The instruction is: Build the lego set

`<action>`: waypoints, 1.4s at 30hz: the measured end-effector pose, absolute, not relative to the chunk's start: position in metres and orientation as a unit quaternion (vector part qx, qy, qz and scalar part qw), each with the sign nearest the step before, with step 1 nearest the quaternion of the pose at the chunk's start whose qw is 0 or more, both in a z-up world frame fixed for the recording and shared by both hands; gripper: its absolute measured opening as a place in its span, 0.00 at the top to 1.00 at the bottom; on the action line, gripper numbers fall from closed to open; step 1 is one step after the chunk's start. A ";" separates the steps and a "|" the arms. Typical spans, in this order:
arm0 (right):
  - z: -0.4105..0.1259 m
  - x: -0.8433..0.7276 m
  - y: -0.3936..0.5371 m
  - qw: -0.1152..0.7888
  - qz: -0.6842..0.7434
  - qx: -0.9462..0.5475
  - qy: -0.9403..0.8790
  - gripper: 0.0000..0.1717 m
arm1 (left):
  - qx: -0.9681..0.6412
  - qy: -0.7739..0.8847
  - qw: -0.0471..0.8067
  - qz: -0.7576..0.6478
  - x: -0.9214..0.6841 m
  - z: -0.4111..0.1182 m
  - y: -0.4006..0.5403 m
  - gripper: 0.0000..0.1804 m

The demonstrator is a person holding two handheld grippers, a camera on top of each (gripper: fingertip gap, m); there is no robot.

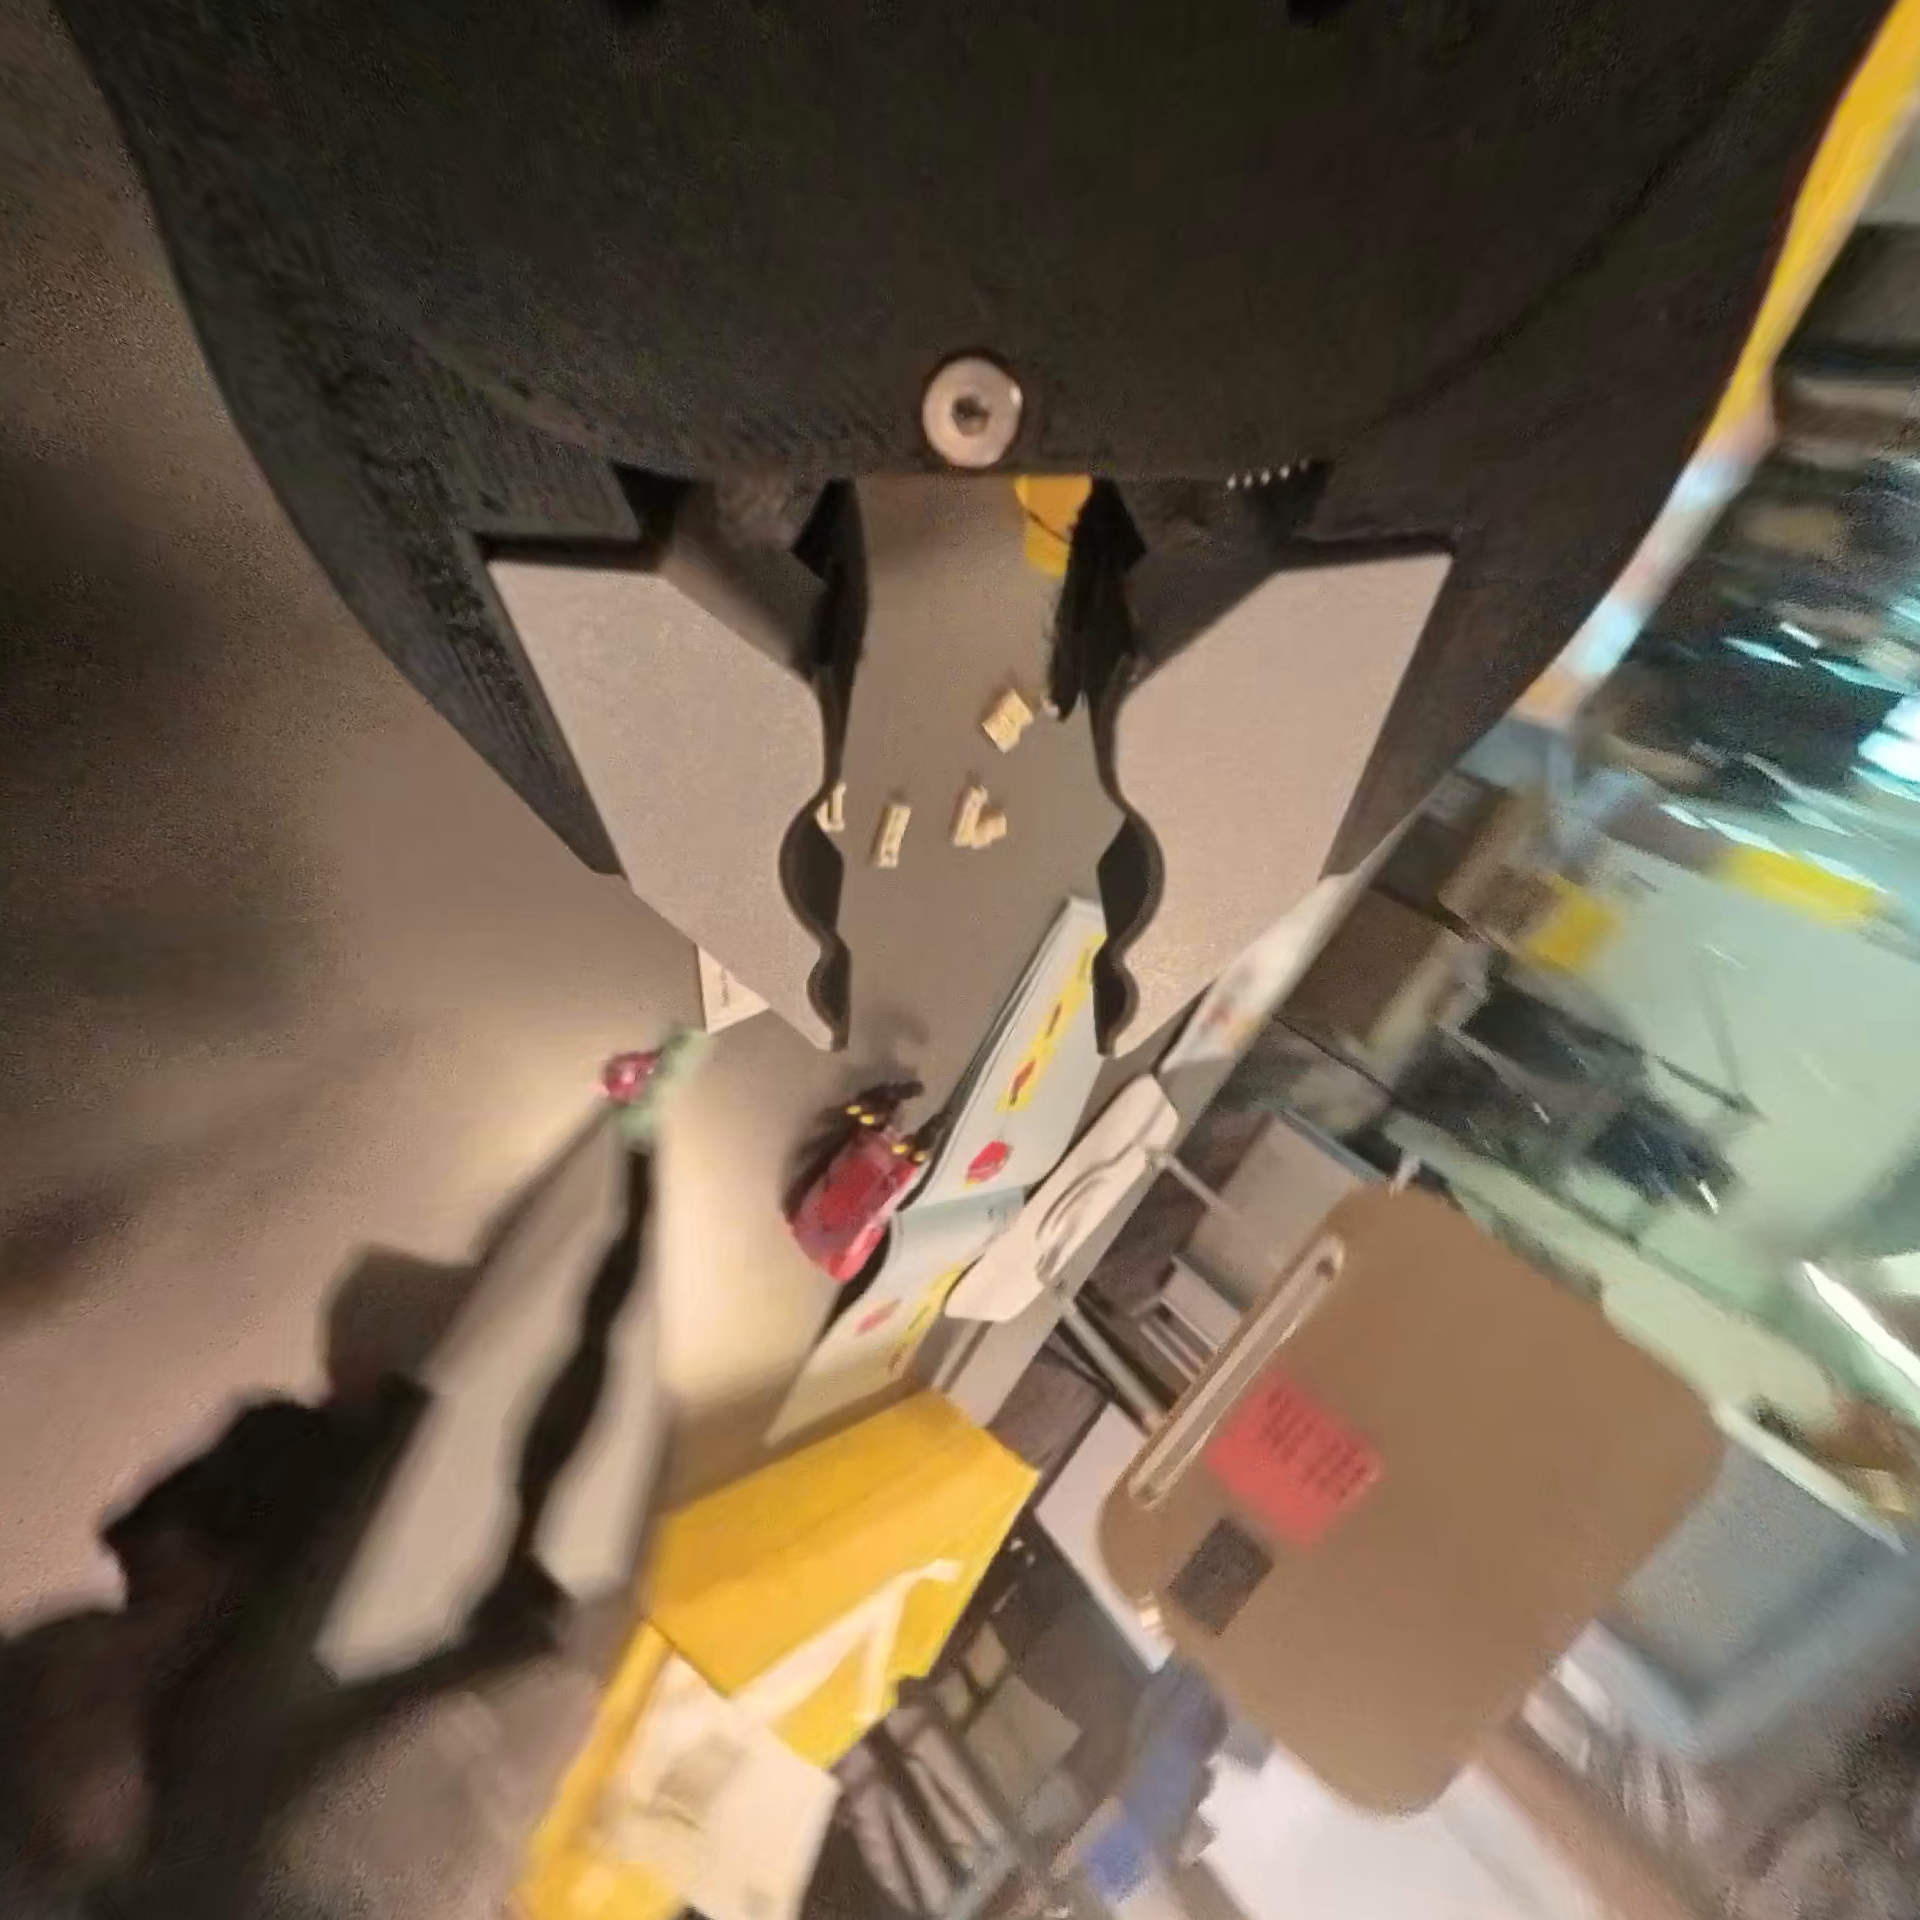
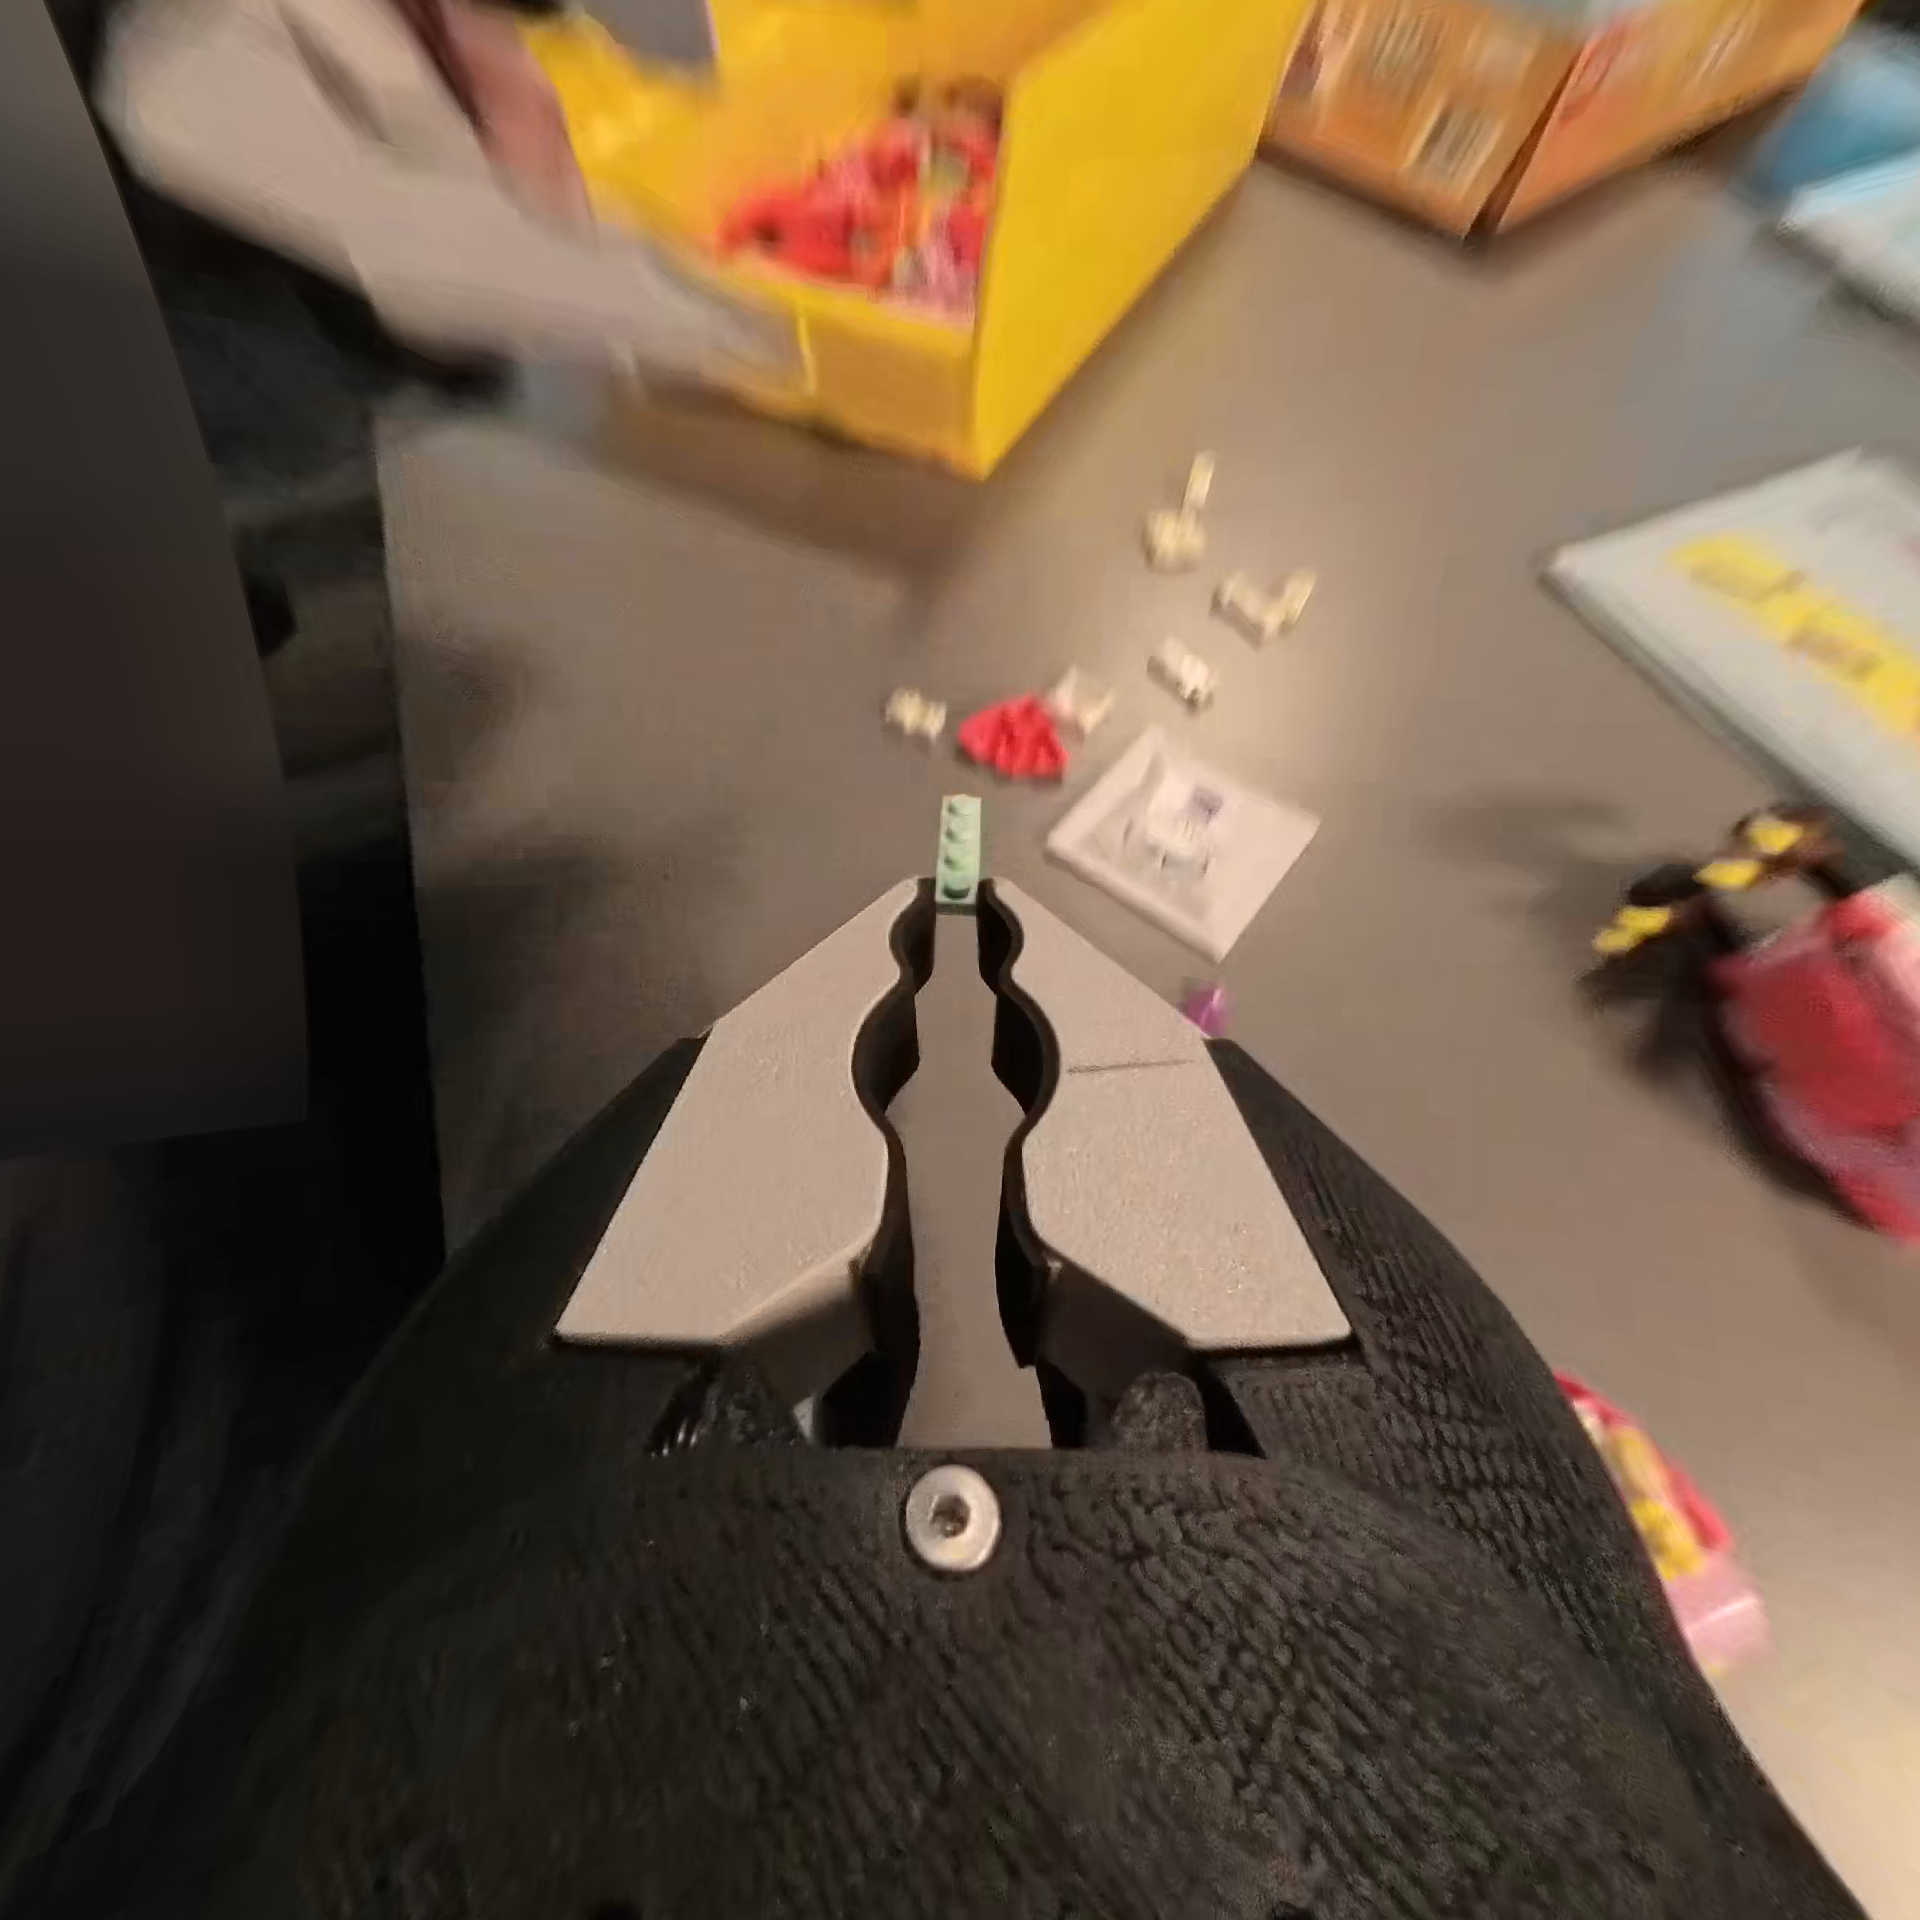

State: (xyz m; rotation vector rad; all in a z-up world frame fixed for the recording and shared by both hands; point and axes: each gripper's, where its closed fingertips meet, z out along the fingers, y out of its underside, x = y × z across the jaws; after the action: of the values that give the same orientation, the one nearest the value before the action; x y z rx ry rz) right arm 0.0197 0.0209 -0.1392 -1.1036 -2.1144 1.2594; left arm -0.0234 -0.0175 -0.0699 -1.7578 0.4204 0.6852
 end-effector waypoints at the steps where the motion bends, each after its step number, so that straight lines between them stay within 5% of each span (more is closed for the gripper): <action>1: -0.152 0.024 0.023 0.201 0.441 -0.405 -0.776 0.96 | -0.752 0.132 0.588 0.266 -0.033 -0.059 -0.032 0.74; 7: -0.188 0.034 0.030 0.158 0.389 -0.389 -0.820 0.96 | -0.706 -0.056 0.660 0.252 -0.087 0.012 -0.126 0.77; 14: -0.195 0.031 0.030 0.153 0.357 -0.373 -0.843 0.95 | -0.768 -0.132 0.575 0.250 -0.139 -0.003 -0.183 0.85; 21: -0.186 0.035 0.027 0.154 0.376 -0.372 -0.835 0.65 | -0.871 -0.149 0.449 0.137 -0.171 -0.057 -0.183 0.78; 24: -0.148 0.033 0.024 0.236 0.455 -0.314 -0.799 0.65 | -0.891 -0.141 0.426 0.074 -0.176 -0.072 -0.174 0.79; 29: -0.063 0.011 0.134 0.643 0.362 -0.321 -0.594 0.70 | -0.948 -0.074 0.308 -0.011 -0.170 -0.115 -0.163 0.91; 31: -0.039 0.027 0.165 0.740 0.321 -0.309 -0.503 0.75 | -0.961 -0.050 0.272 -0.025 -0.172 -0.130 -0.156 0.94; 42: -0.054 0.038 0.235 0.763 0.258 -0.419 -0.420 0.69 | -0.980 -0.038 0.194 -0.010 -0.242 -0.152 -0.126 0.92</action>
State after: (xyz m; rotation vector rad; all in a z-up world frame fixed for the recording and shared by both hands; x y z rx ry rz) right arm 0.0381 0.2350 -0.0542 -0.9106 -0.9138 0.5619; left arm -0.2420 -0.1258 -0.1518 -2.7493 -0.1064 -0.0288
